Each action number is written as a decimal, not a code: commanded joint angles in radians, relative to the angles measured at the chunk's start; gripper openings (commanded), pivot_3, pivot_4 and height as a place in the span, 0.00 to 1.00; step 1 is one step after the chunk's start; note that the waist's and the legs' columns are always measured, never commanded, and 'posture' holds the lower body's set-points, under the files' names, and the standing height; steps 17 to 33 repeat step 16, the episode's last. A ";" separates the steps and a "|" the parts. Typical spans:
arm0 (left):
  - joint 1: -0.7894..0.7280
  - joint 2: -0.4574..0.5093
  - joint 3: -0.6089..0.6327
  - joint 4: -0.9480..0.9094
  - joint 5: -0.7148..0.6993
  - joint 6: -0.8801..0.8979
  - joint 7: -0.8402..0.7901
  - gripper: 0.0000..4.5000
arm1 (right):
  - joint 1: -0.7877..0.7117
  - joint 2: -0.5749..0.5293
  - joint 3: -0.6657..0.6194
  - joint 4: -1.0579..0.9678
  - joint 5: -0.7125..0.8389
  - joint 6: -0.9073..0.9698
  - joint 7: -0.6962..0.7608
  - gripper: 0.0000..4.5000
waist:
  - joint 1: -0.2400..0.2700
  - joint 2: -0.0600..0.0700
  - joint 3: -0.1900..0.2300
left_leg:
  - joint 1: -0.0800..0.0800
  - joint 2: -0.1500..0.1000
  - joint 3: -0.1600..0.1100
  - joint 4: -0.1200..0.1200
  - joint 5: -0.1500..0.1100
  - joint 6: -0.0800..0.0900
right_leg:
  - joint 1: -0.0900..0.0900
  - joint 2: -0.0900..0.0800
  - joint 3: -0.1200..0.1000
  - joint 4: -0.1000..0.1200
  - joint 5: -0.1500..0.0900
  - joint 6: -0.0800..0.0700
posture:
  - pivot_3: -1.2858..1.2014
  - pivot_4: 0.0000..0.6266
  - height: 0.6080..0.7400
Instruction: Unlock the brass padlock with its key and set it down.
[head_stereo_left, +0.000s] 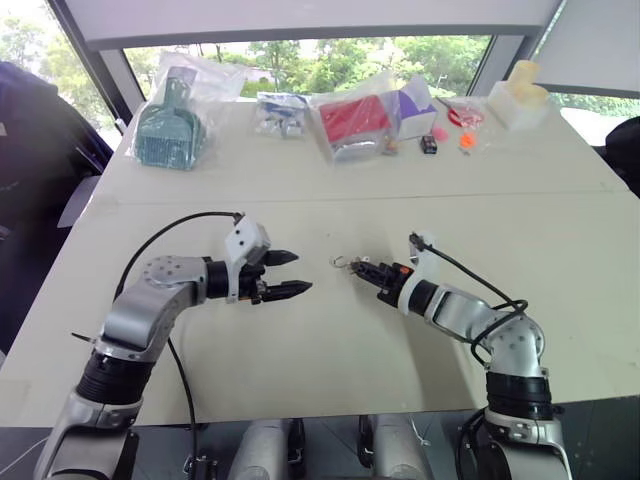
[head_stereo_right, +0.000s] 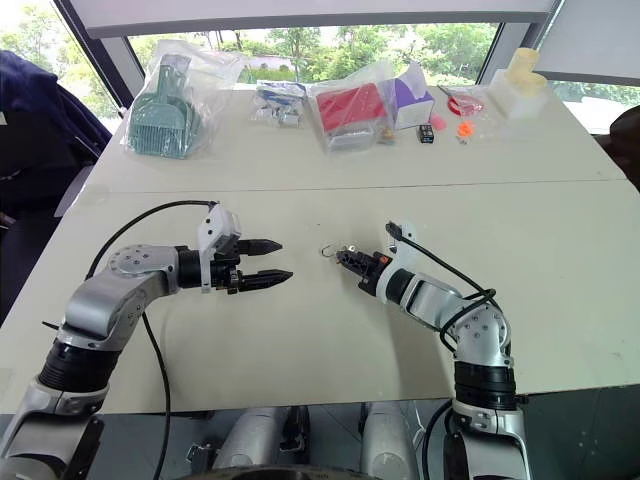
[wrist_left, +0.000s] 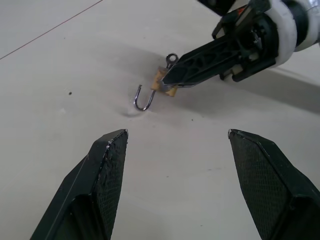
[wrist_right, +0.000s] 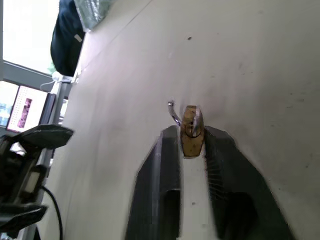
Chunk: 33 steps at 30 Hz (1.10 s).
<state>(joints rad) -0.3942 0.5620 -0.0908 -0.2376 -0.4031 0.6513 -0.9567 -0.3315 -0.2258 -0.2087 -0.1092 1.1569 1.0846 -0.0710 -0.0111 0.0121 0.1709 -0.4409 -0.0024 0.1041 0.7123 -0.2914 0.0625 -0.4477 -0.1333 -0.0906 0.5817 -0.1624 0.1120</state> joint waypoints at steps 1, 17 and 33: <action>0.001 0.002 0.022 -0.027 -0.011 -0.008 0.025 0.74 | -0.013 -0.030 -0.018 -0.039 -0.002 0.009 0.024 0.52 | -0.001 0.000 0.000 | 0.000 0.000 0.000 0.000 0.000 0.000 | 0.000 0.000 0.000 0.000 0.000 0.000 | 0.52 0.24 0.96; 0.168 0.033 0.127 -0.157 -0.115 0.059 0.106 0.74 | 0.385 -0.526 -0.230 -0.474 -0.007 -0.054 0.476 0.98 | 0.006 0.000 0.000 | 0.000 0.000 0.000 -0.003 -0.003 0.005 | 0.000 0.000 0.000 -0.003 0.000 0.000 | 0.52 0.24 0.96; 0.168 0.033 0.127 -0.157 -0.115 0.059 0.106 0.74 | 0.385 -0.526 -0.230 -0.474 -0.007 -0.054 0.476 0.98 | 0.006 0.000 0.000 | 0.000 0.000 0.000 -0.003 -0.003 0.005 | 0.000 0.000 0.000 -0.003 0.000 0.000 | 0.52 0.24 0.96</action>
